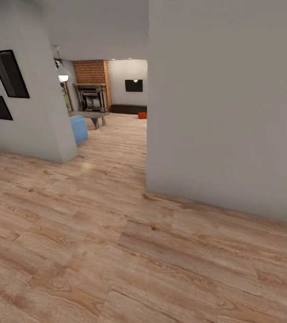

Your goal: Move the two storage containers from the living room to the garage. In the garage, place one container on the floor and stack the other container on top of it (either order is fine).

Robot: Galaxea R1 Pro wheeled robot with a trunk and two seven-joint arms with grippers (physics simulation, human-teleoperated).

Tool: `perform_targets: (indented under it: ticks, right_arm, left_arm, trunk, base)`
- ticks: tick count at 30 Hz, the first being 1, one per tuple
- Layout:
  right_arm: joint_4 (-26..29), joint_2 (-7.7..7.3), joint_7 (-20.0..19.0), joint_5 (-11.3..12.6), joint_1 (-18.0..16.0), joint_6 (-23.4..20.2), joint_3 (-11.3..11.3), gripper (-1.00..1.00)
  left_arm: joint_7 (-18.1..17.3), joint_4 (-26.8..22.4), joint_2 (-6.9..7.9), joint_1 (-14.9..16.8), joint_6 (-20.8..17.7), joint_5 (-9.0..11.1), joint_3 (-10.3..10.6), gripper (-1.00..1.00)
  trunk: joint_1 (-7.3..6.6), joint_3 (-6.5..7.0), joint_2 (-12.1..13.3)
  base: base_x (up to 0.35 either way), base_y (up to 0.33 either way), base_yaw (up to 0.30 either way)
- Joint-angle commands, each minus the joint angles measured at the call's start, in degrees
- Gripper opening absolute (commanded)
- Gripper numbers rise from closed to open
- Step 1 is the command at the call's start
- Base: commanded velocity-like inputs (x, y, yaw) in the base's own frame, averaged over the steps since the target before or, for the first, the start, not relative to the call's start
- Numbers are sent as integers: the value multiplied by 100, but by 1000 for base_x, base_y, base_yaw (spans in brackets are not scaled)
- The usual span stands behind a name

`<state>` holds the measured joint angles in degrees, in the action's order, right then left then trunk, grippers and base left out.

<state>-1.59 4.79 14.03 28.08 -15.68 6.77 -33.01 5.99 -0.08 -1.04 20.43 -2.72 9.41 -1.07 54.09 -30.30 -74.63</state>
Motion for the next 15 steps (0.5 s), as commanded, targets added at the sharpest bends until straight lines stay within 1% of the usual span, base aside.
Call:
perform_targets:
  ticks: [1, 4, 15]
  right_arm:
    - [-17, 3, 3, 61, -5, 40, -48, 100]
    - [-17, -9, 3, 65, -5, 58, -48, 100]
    - [-17, -29, -3, 60, -5, 70, -48, 100]
  left_arm:
    - [16, -1, -2, 4, -18, 35, -6, 100]
    - [16, -1, -2, 4, -18, 35, -5, 100]
    - [16, -1, -2, 4, -18, 35, -6, 100]
  trunk:
    - [3, -7, -3]
    - [3, -8, -3]
    - [3, -8, -3]
  base:
    - [320, 0, 144]
    - [320, 0, 57]
    - [320, 0, 3]
